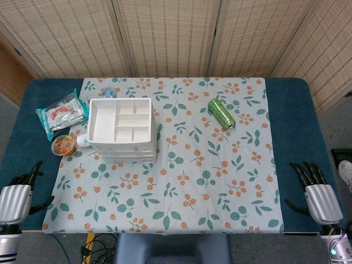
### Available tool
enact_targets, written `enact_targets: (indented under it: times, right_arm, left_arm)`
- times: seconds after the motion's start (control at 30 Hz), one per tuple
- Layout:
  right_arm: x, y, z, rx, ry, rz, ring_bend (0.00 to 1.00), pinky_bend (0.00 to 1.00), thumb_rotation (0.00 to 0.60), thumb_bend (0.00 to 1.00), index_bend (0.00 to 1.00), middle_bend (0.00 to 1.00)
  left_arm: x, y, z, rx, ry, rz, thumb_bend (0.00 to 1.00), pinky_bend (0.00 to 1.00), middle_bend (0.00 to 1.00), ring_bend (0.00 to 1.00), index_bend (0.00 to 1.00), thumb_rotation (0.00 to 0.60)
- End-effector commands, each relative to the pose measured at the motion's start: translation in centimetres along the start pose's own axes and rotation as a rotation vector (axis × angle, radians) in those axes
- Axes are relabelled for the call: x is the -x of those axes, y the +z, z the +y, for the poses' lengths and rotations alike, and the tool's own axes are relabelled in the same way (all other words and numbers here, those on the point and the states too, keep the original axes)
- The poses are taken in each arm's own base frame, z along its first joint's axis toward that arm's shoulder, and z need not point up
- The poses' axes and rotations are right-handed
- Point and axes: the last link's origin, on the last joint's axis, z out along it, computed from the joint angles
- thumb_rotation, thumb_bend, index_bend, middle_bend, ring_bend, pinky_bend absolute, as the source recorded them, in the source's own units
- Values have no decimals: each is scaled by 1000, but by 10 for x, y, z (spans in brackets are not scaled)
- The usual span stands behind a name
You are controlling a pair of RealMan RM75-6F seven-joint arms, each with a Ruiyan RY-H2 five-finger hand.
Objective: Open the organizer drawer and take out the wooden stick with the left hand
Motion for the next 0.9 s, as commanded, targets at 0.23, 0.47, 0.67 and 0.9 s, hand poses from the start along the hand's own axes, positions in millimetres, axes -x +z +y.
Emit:
enact_targets:
  times: [0.23,0.47,0.67,0.9]
  right_arm:
    - [3,0,2,19,13,3,92,31,600,175,64,135]
    - [11,3,1,17,22,-11,92,31,600,175,64,135]
    - [16,4,1,10,32,-23,92,31,600,175,64,135]
    - [17,5,1,7,33,-24,92,31,600,175,64,135]
  left_arm:
    - [-1,1,3,28,-10,11,163,348,332,324,96,600]
    - [-1,11,16,107,-60,28,163,510,353,373,117,600]
    - [4,23,39,208,-145,-29,163,848,616,642,178,600]
    - [11,44,66,320,-335,-171,162,982,764,817,185,600]
